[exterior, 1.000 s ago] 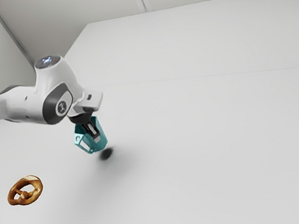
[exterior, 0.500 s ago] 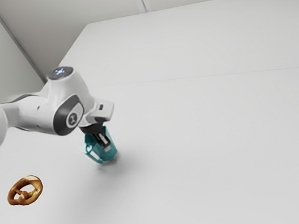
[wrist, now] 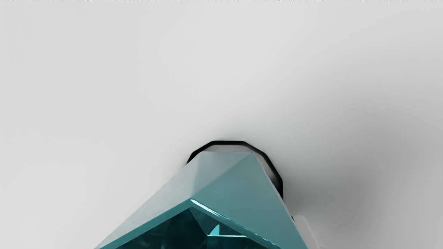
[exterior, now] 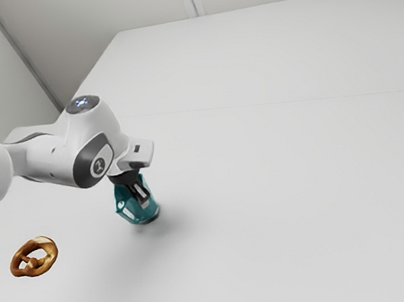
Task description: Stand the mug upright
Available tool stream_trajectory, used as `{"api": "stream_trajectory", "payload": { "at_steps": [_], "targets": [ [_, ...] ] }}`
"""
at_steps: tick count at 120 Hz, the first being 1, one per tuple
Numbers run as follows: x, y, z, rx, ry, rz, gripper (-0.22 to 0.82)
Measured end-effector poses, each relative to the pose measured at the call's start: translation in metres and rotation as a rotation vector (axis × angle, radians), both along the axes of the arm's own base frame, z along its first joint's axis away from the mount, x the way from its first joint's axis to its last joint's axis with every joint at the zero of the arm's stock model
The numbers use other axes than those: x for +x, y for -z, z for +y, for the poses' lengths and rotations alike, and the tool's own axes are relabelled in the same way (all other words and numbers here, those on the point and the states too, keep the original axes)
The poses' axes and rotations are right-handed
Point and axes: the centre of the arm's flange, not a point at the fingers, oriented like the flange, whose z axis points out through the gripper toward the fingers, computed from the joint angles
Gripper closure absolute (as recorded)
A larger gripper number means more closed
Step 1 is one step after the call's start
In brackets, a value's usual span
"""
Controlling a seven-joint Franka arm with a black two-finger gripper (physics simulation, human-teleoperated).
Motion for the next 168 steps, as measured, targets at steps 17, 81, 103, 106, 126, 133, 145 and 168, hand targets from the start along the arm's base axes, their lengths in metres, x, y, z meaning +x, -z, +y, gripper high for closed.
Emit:
{"api": "stream_trajectory", "payload": {
  "at_steps": [17, 81, 103, 106, 126, 133, 145, 168],
  "targets": [
    [0.000, 0.000, -0.003, -0.001, 0.001, -0.004, 0.77],
    [0.000, -0.001, -0.002, -0.007, -0.005, -0.006, 0.47],
    [0.001, -0.008, -0.001, -0.010, -0.006, -0.019, 0.43],
    [0.001, -0.010, -0.001, -0.011, -0.006, -0.022, 0.43],
    [0.003, -0.024, -0.001, -0.022, -0.012, -0.046, 0.41],
    [0.004, -0.030, -0.001, -0.027, -0.016, -0.056, 0.40],
    [0.008, -0.044, -0.002, -0.038, -0.024, -0.079, 0.40],
    [0.035, -0.104, -0.001, -0.072, -0.057, -0.149, 0.36]
  ]
}}
